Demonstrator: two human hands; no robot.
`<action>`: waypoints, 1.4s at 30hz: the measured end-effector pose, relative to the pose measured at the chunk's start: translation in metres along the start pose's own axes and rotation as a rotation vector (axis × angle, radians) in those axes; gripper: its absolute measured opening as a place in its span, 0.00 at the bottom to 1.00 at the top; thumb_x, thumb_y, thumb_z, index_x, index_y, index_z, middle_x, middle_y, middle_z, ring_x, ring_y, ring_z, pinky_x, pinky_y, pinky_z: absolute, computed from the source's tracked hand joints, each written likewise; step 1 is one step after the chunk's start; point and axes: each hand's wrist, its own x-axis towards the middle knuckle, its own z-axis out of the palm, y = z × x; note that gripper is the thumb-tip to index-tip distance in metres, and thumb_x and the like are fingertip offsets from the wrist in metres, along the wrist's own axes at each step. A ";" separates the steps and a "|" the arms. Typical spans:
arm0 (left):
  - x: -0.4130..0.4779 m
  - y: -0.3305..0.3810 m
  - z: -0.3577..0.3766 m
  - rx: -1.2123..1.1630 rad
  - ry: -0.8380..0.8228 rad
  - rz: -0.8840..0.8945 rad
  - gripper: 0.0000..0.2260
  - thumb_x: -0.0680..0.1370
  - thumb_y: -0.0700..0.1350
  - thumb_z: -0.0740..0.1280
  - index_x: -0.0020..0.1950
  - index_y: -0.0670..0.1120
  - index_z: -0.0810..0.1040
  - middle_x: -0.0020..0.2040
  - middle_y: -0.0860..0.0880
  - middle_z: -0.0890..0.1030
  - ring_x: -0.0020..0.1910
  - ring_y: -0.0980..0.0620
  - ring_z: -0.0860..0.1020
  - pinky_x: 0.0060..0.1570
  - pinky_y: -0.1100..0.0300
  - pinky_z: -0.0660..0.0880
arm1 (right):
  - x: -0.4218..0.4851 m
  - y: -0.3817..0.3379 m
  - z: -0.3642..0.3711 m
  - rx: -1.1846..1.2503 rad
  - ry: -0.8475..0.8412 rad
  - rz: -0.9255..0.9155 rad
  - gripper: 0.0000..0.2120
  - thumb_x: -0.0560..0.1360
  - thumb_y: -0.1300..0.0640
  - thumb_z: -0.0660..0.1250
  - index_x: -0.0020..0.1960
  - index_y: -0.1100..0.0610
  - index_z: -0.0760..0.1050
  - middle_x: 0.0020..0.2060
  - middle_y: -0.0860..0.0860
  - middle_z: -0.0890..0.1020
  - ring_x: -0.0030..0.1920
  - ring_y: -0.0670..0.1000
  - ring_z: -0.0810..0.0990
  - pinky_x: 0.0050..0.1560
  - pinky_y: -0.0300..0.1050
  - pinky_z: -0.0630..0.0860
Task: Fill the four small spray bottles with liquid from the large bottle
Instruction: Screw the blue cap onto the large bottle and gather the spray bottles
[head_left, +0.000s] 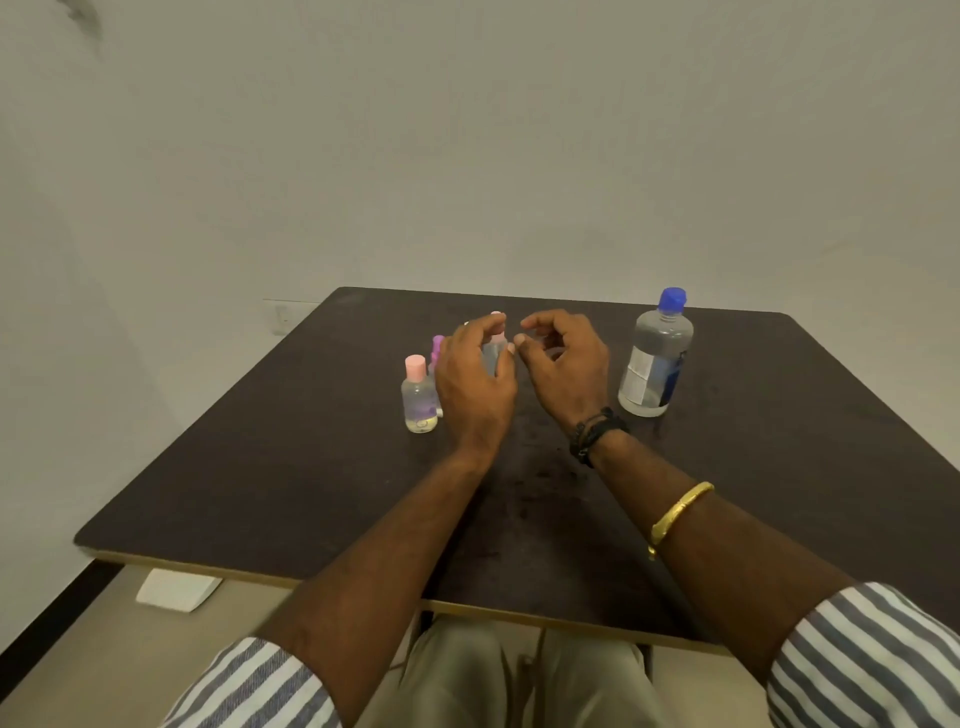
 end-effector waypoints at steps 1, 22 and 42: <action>0.000 0.000 -0.008 0.050 0.031 0.032 0.13 0.77 0.43 0.72 0.62 0.46 0.81 0.57 0.53 0.83 0.57 0.55 0.78 0.56 0.50 0.78 | -0.001 0.000 0.004 0.010 -0.014 0.013 0.08 0.73 0.55 0.74 0.52 0.53 0.82 0.47 0.49 0.80 0.44 0.42 0.79 0.43 0.32 0.76; 0.001 -0.064 -0.056 0.008 -0.191 -0.469 0.35 0.65 0.47 0.83 0.67 0.45 0.73 0.59 0.50 0.79 0.55 0.50 0.79 0.53 0.58 0.79 | 0.010 0.029 0.042 0.152 -0.404 0.377 0.46 0.71 0.62 0.78 0.81 0.52 0.56 0.73 0.55 0.73 0.72 0.55 0.72 0.71 0.57 0.72; 0.032 -0.097 -0.050 -0.078 -0.304 -0.433 0.21 0.65 0.44 0.83 0.56 0.45 0.83 0.49 0.49 0.86 0.48 0.50 0.85 0.50 0.49 0.83 | 0.002 0.034 0.047 0.325 -0.436 0.264 0.22 0.68 0.68 0.78 0.60 0.57 0.79 0.53 0.50 0.84 0.52 0.47 0.84 0.53 0.40 0.81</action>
